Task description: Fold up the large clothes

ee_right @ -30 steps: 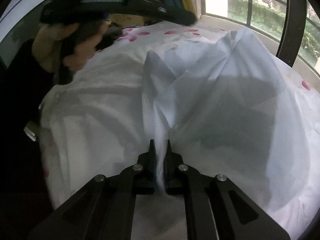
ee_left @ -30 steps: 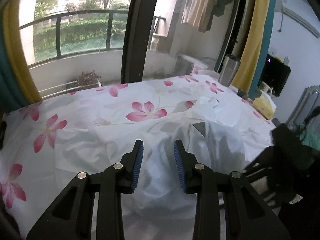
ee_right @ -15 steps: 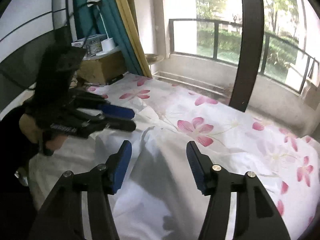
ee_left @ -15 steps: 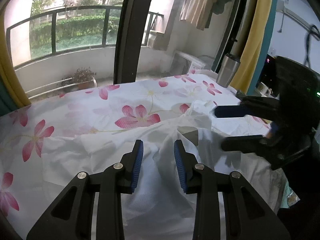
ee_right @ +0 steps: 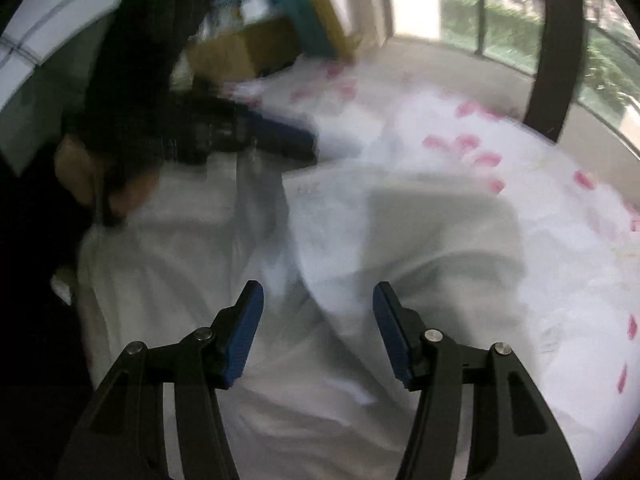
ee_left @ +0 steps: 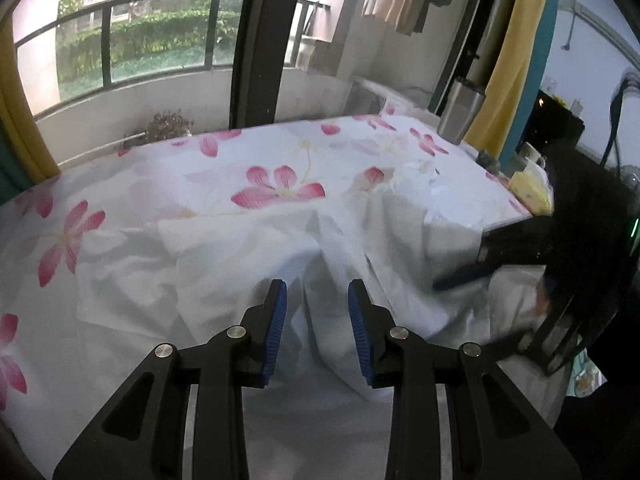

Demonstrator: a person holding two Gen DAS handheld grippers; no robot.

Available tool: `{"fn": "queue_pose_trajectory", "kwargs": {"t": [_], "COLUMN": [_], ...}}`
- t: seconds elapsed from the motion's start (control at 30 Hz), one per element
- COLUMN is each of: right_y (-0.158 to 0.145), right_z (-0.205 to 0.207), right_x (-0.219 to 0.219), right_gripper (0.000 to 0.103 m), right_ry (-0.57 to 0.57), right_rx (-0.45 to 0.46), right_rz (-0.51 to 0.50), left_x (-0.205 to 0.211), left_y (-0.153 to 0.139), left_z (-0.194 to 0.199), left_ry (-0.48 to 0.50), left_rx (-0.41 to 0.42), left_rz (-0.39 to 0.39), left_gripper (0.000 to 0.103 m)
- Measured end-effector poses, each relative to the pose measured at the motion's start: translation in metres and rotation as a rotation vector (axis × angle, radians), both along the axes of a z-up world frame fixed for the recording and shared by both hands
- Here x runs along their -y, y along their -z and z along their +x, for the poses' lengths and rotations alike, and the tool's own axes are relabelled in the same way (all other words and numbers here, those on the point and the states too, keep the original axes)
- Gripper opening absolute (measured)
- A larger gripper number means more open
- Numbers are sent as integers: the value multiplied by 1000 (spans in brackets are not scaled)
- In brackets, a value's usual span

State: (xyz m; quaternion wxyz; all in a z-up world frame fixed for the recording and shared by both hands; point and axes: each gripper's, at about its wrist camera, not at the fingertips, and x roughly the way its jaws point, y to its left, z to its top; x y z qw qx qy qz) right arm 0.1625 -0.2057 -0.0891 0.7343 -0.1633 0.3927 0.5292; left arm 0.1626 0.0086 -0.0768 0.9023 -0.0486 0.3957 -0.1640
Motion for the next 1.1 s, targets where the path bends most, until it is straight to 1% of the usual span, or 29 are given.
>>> {"fn": "queue_pose_trajectory", "kwargs": {"t": [0.07, 0.13, 0.17, 0.23, 0.27, 0.3, 0.37, 0.4, 0.43, 0.53, 0.6, 0.67, 0.73, 0.77, 0.8, 0.83, 0.87, 0.97, 1.03, 1.1], "right_y": [-10, -11, -9, -2, 2, 11, 18, 19, 17, 13, 12, 18, 13, 7, 2, -1, -7, -17, -14, -3], "right_z": [5, 9, 10, 25, 29, 31, 32, 28, 25, 27, 39, 44, 43, 41, 38, 37, 34, 23, 18, 15], "right_x": [2, 0, -1, -16, -21, -24, -26, -26, -26, -25, -19, -15, -15, -15, -15, -16, -17, -25, -35, -46], "right_gripper": [57, 57, 57, 57, 57, 57, 57, 57, 57, 57, 57, 57, 57, 57, 57, 57, 57, 57, 57, 57], "right_ry": [24, 61, 90, 165, 198, 224, 237, 225, 222, 237, 252, 268, 283, 285, 282, 276, 264, 228, 202, 186], "right_rx": [-5, 24, 43, 83, 112, 144, 201, 232, 243, 236, 219, 203, 193, 187, 180, 171, 155, 124, 116, 118], "right_rz": [84, 100, 82, 4, -47, -102, -164, -176, -173, -167, -159, -150, -133, -106, -79, -52, -17, 52, 47, 7], "left_x": [6, 13, 17, 23, 25, 25, 22, 18, 15, 2, -6, -10, -8, -6, -4, -2, 0, 1, -1, -7], "left_y": [2, 6, 10, 18, 25, 27, 29, 28, 27, 27, 31, 35, 37, 38, 39, 39, 40, 34, 25, 15], "left_z": [-1, 2, 4, 9, 13, 14, 13, 11, 9, 3, -2, -6, -8, -7, -7, -6, -5, -9, -16, -23], "left_ry": [14, 31, 40, 48, 42, 35, 30, 29, 24, 1, -8, -4, -1, 5, 12, 19, 23, 23, 12, -11], "left_rx": [0, -3, -15, -43, -65, -74, -78, -75, -72, -76, -91, -97, -97, -98, -95, -96, -99, -63, -29, -1], "left_rz": [-6, 0, 6, 28, 52, 59, 46, 40, 43, 57, 59, 51, 49, 48, 48, 52, 58, 65, 74, 79], "left_gripper": [34, 34, 34, 34, 34, 34, 34, 34, 34, 34, 34, 34, 33, 33, 21, 0, 0, 0, 0, 0]}}
